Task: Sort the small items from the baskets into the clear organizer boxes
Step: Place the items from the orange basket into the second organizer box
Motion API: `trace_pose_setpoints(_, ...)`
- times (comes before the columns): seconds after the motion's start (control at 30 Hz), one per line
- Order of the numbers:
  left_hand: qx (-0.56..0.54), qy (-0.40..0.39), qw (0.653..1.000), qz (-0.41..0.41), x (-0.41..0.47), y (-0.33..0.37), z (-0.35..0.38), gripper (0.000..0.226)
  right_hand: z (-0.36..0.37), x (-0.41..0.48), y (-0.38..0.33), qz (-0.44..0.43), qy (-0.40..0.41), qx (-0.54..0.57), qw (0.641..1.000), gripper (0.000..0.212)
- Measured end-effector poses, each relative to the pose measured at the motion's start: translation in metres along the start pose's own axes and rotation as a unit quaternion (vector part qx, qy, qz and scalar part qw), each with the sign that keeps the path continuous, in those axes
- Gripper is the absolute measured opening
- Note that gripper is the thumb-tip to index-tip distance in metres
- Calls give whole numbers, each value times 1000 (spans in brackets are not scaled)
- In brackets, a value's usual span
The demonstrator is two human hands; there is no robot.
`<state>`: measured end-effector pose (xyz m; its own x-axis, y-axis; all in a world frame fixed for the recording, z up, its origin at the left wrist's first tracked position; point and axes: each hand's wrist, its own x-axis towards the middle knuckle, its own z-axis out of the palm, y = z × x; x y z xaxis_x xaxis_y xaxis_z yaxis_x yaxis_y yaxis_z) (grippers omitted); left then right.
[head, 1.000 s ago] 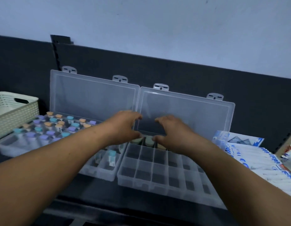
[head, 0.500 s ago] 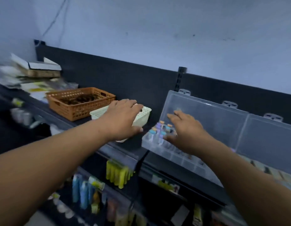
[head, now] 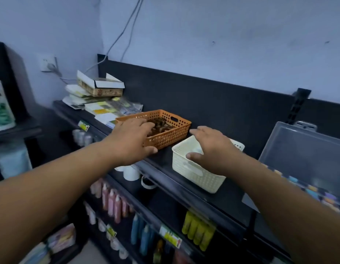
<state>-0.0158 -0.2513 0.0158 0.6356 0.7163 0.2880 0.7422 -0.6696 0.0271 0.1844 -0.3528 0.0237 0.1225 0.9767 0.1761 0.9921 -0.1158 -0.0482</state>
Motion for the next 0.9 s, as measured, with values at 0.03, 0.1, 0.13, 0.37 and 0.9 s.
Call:
trace_pose_setpoints(0.03, -3, -2, 1000, -5, 7, -8, 3, 79, 1, 13, 0, -1, -2, -1, 1000, 72)
trace_pose_setpoints(0.1, -4, 6, 1000, -10, 24, -24, 7, 78, 5, 43, 2, -1, -5, 4, 1000, 72)
trace_pose_setpoints(0.13, -5, 10, 1000, -12, 31, -30, 9, 77, 7, 57, 3, -2, -6, 10, 1000, 72)
trace_pose_setpoints(0.37, -34, 4, 999, -18, 102, -78, 26, 70, 25, 159, 9, -5, -16, 44, 999, 67)
trace_pose_setpoints(0.9, -57, -186, 972, 134, 267, -139, 118, 23, 76, 282, 7, 96, -92, 6, 991, 50)
